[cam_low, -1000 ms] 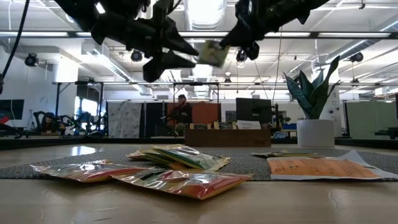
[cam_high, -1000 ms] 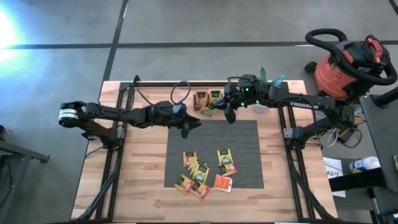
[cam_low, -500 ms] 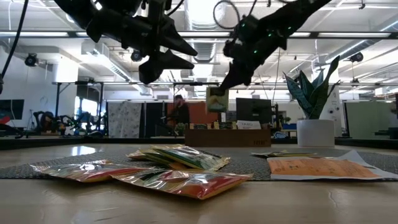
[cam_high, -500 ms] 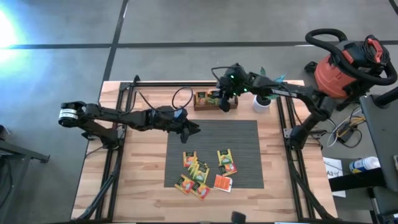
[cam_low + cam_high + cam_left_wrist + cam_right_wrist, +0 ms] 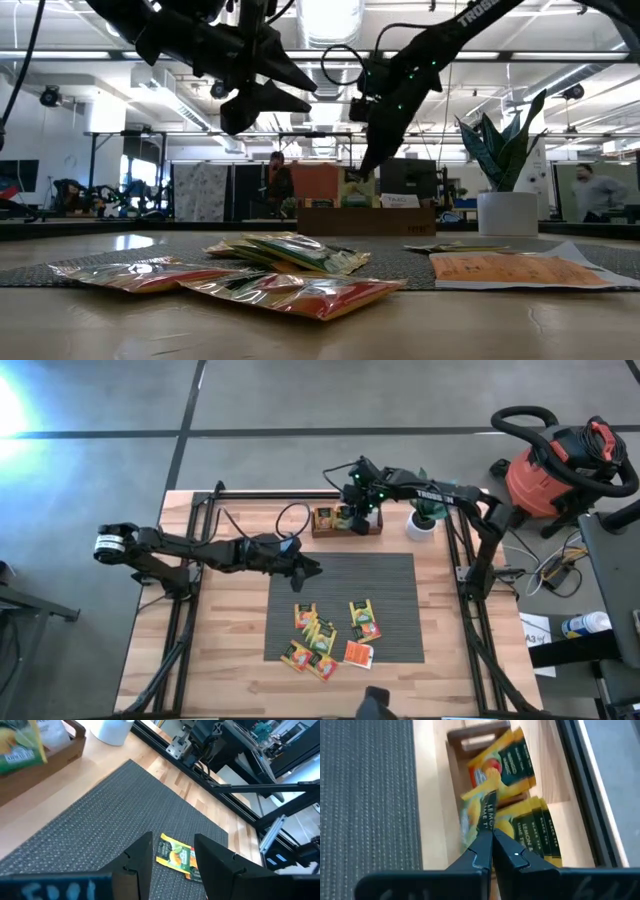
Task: Pick & Place Tea
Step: Put the yellow tea bag into the middle section of the wooden organizer
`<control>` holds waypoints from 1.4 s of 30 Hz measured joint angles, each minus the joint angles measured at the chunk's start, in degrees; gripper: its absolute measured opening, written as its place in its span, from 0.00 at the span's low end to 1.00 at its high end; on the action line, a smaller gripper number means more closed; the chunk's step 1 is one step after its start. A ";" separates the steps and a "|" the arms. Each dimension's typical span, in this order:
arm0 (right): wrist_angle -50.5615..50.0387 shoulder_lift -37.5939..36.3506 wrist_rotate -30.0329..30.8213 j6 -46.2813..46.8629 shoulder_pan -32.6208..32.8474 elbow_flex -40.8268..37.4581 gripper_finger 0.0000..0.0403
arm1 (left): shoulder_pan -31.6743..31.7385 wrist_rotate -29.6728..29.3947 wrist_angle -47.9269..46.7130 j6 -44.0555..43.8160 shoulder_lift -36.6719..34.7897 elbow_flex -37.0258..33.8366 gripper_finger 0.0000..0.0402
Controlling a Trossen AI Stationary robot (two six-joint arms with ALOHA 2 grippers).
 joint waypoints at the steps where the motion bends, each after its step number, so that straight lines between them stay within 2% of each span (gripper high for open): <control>1: 0.05 0.33 0.16 -0.13 -0.11 -0.14 0.02 | 0.00 -0.17 0.02 0.23 0.00 0.00 0.34; 6: 0.58 0.34 2.97 -0.63 -0.35 -0.98 0.02 | 0.00 -1.28 -0.51 0.56 0.00 0.00 0.34; 11: 0.47 -0.09 3.11 -1.94 -0.85 0.52 0.02 | 0.00 -1.44 -0.71 0.53 0.00 0.00 0.34; 27: -3.33 -0.19 2.79 -4.53 -1.78 0.22 0.02 | 0.01 -2.53 -0.68 0.51 0.00 -0.24 0.34; 42: -0.99 0.75 0.47 -4.41 -1.36 -2.66 0.02 | 0.02 -3.14 -0.38 -1.35 0.00 -2.38 0.34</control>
